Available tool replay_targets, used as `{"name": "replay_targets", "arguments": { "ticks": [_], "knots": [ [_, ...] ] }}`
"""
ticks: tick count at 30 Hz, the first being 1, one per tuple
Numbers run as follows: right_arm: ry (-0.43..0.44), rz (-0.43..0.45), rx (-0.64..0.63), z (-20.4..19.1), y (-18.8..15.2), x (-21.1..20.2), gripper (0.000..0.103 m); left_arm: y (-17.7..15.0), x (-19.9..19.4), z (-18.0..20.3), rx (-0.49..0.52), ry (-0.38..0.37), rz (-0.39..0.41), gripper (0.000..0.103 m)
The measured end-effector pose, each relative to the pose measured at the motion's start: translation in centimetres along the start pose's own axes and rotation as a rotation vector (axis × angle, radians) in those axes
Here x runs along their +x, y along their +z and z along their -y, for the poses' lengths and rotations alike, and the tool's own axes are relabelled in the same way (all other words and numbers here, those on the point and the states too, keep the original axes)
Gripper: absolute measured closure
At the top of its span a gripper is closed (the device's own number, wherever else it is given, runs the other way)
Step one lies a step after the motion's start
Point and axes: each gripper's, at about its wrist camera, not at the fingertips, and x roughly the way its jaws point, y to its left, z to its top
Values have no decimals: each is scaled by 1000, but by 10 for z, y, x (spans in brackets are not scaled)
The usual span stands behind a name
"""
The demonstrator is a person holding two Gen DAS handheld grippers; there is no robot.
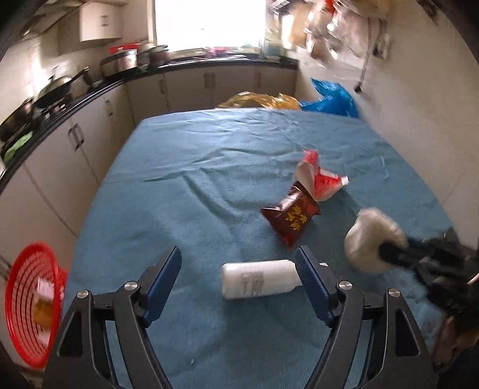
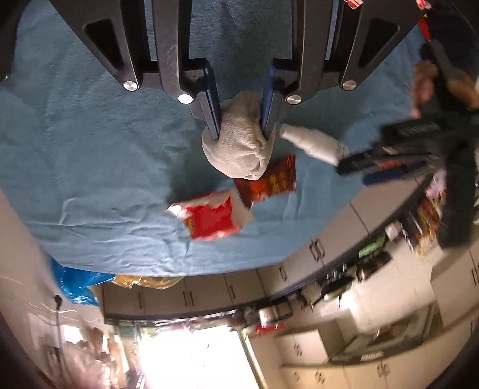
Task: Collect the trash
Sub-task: 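Grasp the crumpled white tissue with the right gripper while the left gripper reaches toward the white spray bottle, then grasp the white spray bottle with the left gripper while the right gripper holds the tissue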
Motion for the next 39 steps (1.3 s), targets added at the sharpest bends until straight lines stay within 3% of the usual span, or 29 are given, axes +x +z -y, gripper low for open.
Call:
{"name": "replay_targets", "arguments": {
  "ticks": [6, 8, 10, 20, 28, 35, 39],
  "knots": [
    [28, 16, 50, 6, 2, -7, 75, -6, 24, 14, 123, -35, -67, 27],
    [33, 24, 54, 6, 3, -11, 75, -11, 23, 16, 142, -56, -84, 32],
    [38, 29, 58, 8, 3, -12, 75, -18, 23, 23, 177, -32, -107, 38],
    [50, 35, 70, 11, 4, -12, 75, -29, 22, 50, 212, 42, -123, 38],
    [56, 43, 89, 15, 3, -15, 75, -53, -7, 74, 303, -34, -191, 38],
    [56, 48, 89, 15, 2, -16, 75, -48, -16, 79, 394, -12, -99, 31],
    [54, 47, 98, 18, 2, -16, 75, -50, 1, 90, 506, 0, -128, 30]
  ]
}}
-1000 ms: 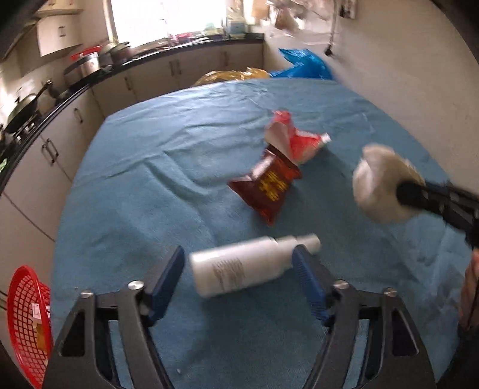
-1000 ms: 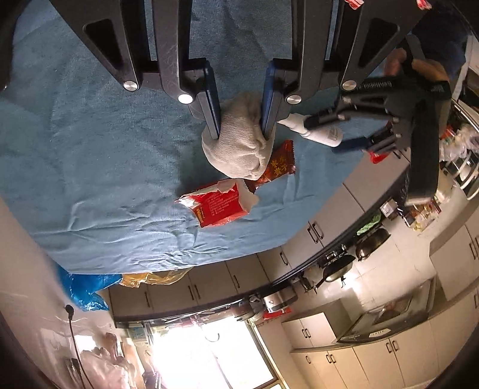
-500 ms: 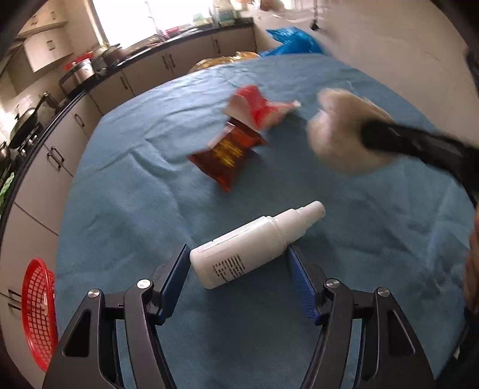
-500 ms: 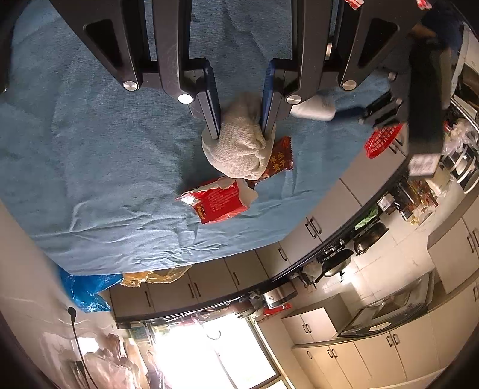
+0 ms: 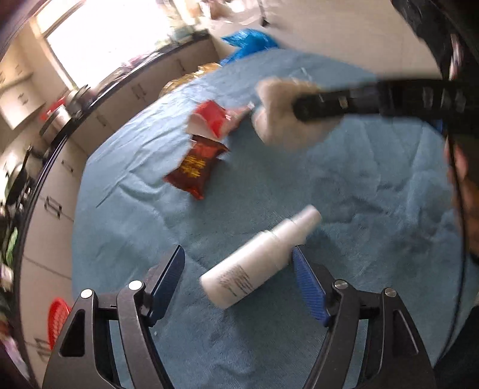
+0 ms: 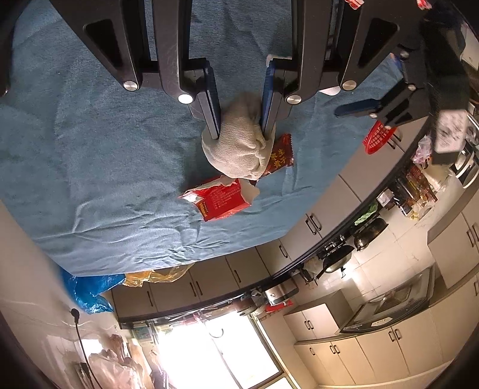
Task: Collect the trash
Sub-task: 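Grasp the white spray bottle with the left gripper while the right gripper holds the tissue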
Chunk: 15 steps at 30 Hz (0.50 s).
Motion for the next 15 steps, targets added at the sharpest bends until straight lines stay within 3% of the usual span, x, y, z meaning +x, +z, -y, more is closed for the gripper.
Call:
{"name": "replay_targets", "arguments": {
  "ticks": [3, 5, 6, 7, 12, 15],
  "knots": [
    [2, 1, 1, 0, 0, -1, 75, 1, 7, 5, 33, 17, 20, 34],
    [3, 1, -1, 0, 0, 0, 75, 3, 10, 2, 2, -7, 19, 49],
    [3, 1, -2, 0, 0, 0, 75, 4, 11, 0, -26, -6, 16, 62],
    [3, 2, -4, -1, 0, -1, 75, 7, 17, -5, -59, 14, 8, 66],
    [-3, -7, -28, -5, -2, 2, 75, -2, 20, -23, -262, -4, 26, 67],
    [-11, -10, -55, -11, -4, 4, 75, -12, 23, -36, -400, -16, 66, 74]
  ]
}}
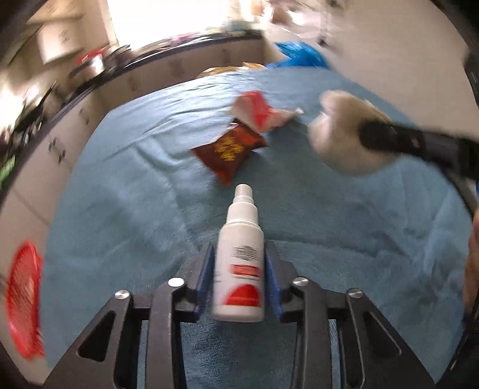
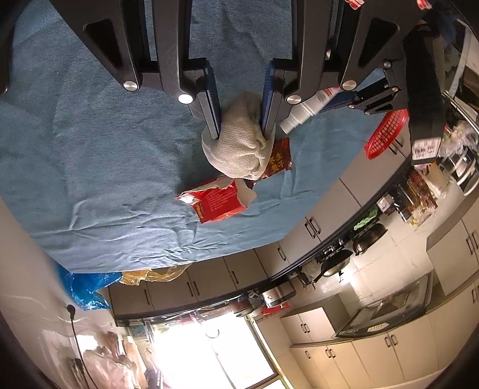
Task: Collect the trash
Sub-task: 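Grasp the white spray bottle with the left gripper while the right gripper holds the tissue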
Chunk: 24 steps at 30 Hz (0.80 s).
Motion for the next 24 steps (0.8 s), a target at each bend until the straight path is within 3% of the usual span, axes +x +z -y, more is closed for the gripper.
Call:
{"name": "replay_targets", "arguments": {
  "ticks": [7, 11, 14, 24],
  "knots": [
    [-19, -19, -82, -16, -7, 8, 75, -2, -11, -42, -233, -51, 95, 74],
    [-25, -20, -123, -25, -10, 11, 75, -3, -21, -56, -302, 3, 171, 74],
    [-23, -15, -143, -29, -11, 12, 75, -2, -27, -56, -310, 44, 201, 74],
    [2, 5, -182, -39, -11, 13, 75, -11, -41, -59, -310, 85, 237, 74]
  ]
}}
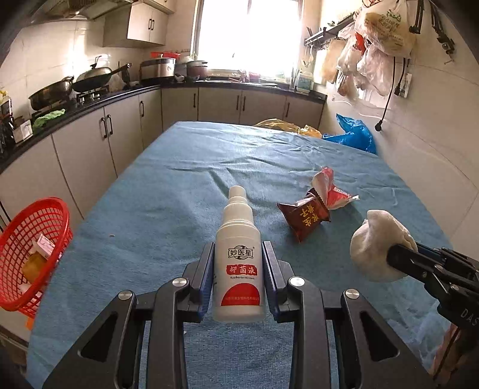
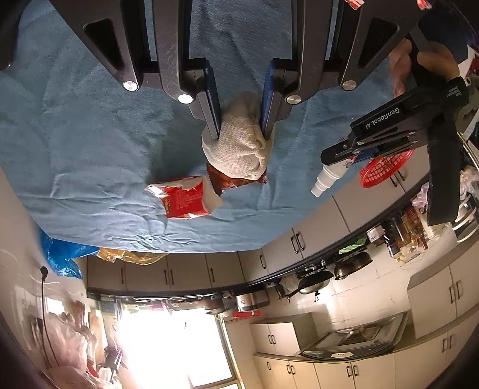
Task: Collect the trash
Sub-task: 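Grasp the white spray bottle with the left gripper while the right gripper holds the tissue, then carry the spray bottle with the left gripper while the right gripper carries the tissue to the red basket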
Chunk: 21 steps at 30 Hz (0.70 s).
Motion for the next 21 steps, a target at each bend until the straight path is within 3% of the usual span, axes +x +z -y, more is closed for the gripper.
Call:
{"name": "replay_targets", "arguments": {
  "ticks": [21],
  "knots": [
    [42, 13, -19, -27, 3, -2, 75, -6, -25, -10, -2, 68, 31, 74]
  ]
}}
